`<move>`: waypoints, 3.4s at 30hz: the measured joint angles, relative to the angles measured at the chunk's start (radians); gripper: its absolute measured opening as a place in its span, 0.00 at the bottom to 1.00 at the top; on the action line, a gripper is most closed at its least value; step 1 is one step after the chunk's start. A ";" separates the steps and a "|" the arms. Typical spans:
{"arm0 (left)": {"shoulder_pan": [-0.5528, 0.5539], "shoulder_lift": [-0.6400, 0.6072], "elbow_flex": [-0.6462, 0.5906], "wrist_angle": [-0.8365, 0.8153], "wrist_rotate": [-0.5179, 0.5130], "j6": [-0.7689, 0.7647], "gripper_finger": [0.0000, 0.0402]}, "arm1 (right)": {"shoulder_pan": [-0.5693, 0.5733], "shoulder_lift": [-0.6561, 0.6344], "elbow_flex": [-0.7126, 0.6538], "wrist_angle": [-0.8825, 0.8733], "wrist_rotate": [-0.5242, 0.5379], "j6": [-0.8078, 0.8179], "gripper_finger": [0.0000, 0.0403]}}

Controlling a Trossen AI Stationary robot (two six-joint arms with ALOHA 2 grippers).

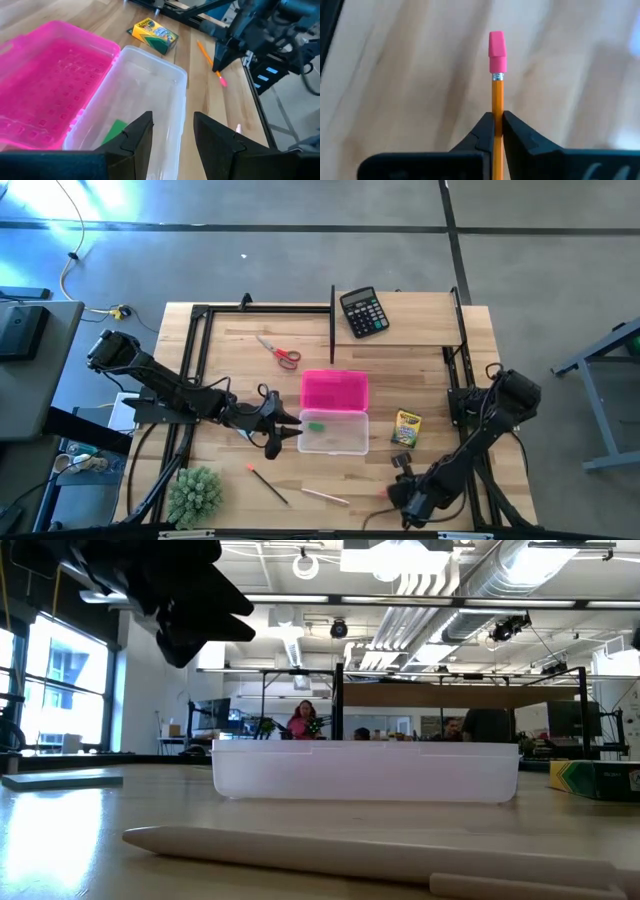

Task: Pack school essentials
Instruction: Put the yellow pencil into the pink supply box, then put the black pencil into the pink supply box

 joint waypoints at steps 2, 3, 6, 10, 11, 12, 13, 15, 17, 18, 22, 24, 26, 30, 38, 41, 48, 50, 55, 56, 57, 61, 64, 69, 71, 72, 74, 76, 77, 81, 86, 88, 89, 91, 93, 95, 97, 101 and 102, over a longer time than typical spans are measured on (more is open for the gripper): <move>0.000 0.000 0.000 -0.012 0.000 0.015 0.33 | -0.011 0.000 0.020 0.003 0.007 0.001 0.03; 0.000 0.000 0.000 -0.019 -0.001 0.022 0.33 | -0.017 0.000 0.030 0.000 0.009 0.001 0.03; 0.000 0.000 0.000 -0.039 -0.001 0.022 0.33 | -0.054 0.000 0.065 -0.001 0.028 -0.002 0.03; 0.000 0.000 0.000 -0.075 -0.002 0.022 0.33 | -0.121 -0.001 0.110 -0.004 0.061 -0.011 0.03; 0.000 0.000 0.000 -0.086 -0.003 0.022 0.33 | -0.141 -0.001 0.122 -0.004 0.069 -0.018 0.03; 0.000 0.000 0.000 -0.098 -0.004 0.022 0.33 | -0.160 -0.001 0.133 -0.004 0.072 -0.027 0.03; 0.000 0.000 0.000 -0.110 -0.005 0.022 0.33 | -0.181 -0.002 0.142 -0.003 0.078 -0.033 0.03; 0.000 0.000 0.000 -0.127 -0.005 0.020 0.33 | -0.226 -0.002 0.159 -0.002 0.101 -0.052 0.03; 0.000 0.000 0.000 -0.142 -0.006 0.020 0.33 | -0.272 -0.002 0.177 0.009 0.103 -0.076 0.03; 0.000 0.000 0.000 -0.149 -0.005 0.019 0.33 | -0.295 -0.002 0.190 0.016 0.102 -0.089 0.03; 0.000 0.000 0.000 -0.154 -0.008 0.022 0.33 | -0.385 -0.004 0.243 0.040 0.097 -0.133 0.03; 0.000 0.000 0.000 -0.158 -0.008 0.022 0.33 | -0.430 -0.004 0.269 0.041 0.096 -0.143 0.03; 0.000 0.000 0.000 -0.169 -0.016 0.022 0.33 | -0.474 -0.004 0.291 0.043 0.096 -0.153 0.03; 0.000 0.000 0.000 -0.228 -0.083 0.022 0.33 | -0.552 -0.004 0.317 0.087 0.076 -0.161 0.03; 0.000 0.000 0.000 -0.320 -0.171 -0.004 0.33 | -0.659 -0.006 0.286 0.197 -0.050 -0.131 0.03; 0.000 0.000 0.000 -0.333 -0.182 -0.004 0.33 | -0.664 -0.006 0.267 0.208 -0.064 -0.123 0.03; 0.000 0.000 0.000 -0.333 -0.185 -0.004 0.33 | -0.656 -0.006 0.194 0.297 -0.101 -0.125 0.03; 0.000 0.000 0.000 -0.333 -0.184 -0.004 0.33 | -0.651 -0.006 0.178 0.303 -0.103 -0.127 0.03; 0.000 0.000 0.000 -0.333 -0.172 -0.005 0.33 | -0.642 -0.006 0.141 0.357 -0.119 -0.165 0.03; 0.000 0.000 0.000 -0.332 -0.164 -0.005 0.33 | -0.642 -0.006 0.132 0.360 -0.126 -0.167 0.03; 0.000 0.000 0.000 -0.332 -0.158 -0.005 0.33 | -0.642 -0.006 0.126 0.360 -0.129 -0.172 0.03; 0.000 0.000 0.000 -0.332 -0.143 -0.007 0.33 | -0.639 -0.006 0.110 0.379 -0.144 -0.197 0.03; 0.000 0.000 0.000 -0.332 -0.143 -0.005 0.33 | -0.639 -0.006 0.104 0.379 -0.146 -0.203 0.03; 0.000 0.000 0.000 -0.332 -0.142 -0.005 0.33 | -0.639 -0.006 0.104 0.379 -0.146 -0.213 0.05; 0.000 0.000 0.000 -0.332 -0.133 -0.004 0.33 | -0.639 -0.006 0.104 0.380 -0.146 -0.214 0.09; 0.000 0.000 0.000 -0.332 -0.131 -0.004 0.33 | -0.639 -0.006 0.104 0.380 -0.146 -0.213 0.12; 0.000 0.000 0.000 -0.332 -0.131 -0.004 0.33 | -0.639 -0.006 0.104 0.381 -0.146 -0.211 0.18; 0.000 0.000 0.000 -0.332 -0.130 -0.004 0.33 | -0.639 -0.006 0.104 0.381 -0.145 -0.210 0.23; 0.000 0.000 0.000 -0.332 -0.129 -0.004 0.33 | -0.639 -0.006 0.104 0.383 -0.145 -0.210 0.25; 0.000 0.000 0.000 -0.332 -0.129 -0.004 0.33 | -0.639 -0.006 0.104 0.385 -0.145 -0.211 0.30; 0.000 0.000 0.000 -0.332 -0.126 0.018 0.33 | -0.642 -0.041 0.104 0.381 -0.144 -0.231 0.31; 0.001 0.000 0.000 -0.332 -0.130 0.017 0.33 | -0.646 -0.075 0.104 0.378 -0.144 -0.255 0.31; 0.002 0.000 0.000 -0.332 -0.131 0.010 0.34 | -0.650 -0.095 0.104 0.371 -0.142 -0.264 0.31; 0.008 0.000 0.000 -0.332 -0.119 -0.008 0.35 | -0.658 -0.133 0.104 0.357 -0.136 -0.287 0.31; 0.013 0.000 0.000 -0.332 -0.103 -0.024 0.38 | -0.666 -0.167 0.104 0.339 -0.117 -0.308 0.31; 0.014 0.000 0.000 -0.332 -0.094 -0.030 0.41 | -0.674 -0.198 0.104 0.315 -0.099 -0.328 0.31; 0.014 0.000 0.000 -0.331 -0.094 -0.032 0.45 | -0.682 -0.223 0.105 0.287 -0.085 -0.341 0.31; 0.014 0.000 0.000 -0.331 -0.098 -0.054 0.53 | -0.693 -0.252 0.105 0.238 -0.075 -0.344 0.31; 0.014 0.000 0.000 -0.331 -0.094 -0.052 0.55 | -0.695 -0.256 0.105 0.226 -0.075 -0.344 0.31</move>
